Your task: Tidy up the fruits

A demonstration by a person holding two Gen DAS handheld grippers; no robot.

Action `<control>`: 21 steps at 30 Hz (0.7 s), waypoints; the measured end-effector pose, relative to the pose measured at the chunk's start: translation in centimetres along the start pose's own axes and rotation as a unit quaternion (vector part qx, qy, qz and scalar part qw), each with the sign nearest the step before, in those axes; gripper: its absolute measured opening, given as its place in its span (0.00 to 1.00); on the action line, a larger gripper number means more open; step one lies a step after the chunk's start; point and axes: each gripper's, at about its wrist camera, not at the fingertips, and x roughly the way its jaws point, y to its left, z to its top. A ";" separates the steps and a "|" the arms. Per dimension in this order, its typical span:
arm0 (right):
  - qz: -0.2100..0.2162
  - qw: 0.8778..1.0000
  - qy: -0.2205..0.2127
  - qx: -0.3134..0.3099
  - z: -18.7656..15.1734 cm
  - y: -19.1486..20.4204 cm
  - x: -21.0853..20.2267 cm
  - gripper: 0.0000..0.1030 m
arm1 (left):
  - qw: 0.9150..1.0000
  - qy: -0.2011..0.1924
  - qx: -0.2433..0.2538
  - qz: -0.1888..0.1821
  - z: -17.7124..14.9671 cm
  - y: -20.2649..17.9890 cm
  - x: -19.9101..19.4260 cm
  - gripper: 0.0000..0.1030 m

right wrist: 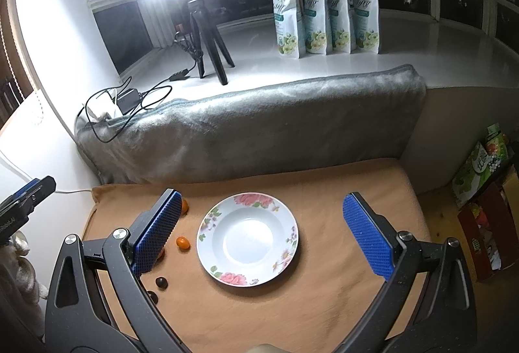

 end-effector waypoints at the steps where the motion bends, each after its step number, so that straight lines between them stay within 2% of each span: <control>1: 0.004 1.000 0.003 0.000 0.0 0.0 0.2 0.99 | 1.000 0.005 -0.003 -0.002 -0.1 0.2 0.2 0.76; 11: 0.073 0.996 0.053 0.008 -1.2 1.4 3.6 0.99 | 0.997 0.057 -0.040 -0.020 -2.5 3.7 2.1 0.76; 21: 0.145 0.981 0.127 0.018 -2.1 4.3 9.2 0.99 | 0.990 0.120 -0.066 -0.034 -5.9 6.6 5.2 0.73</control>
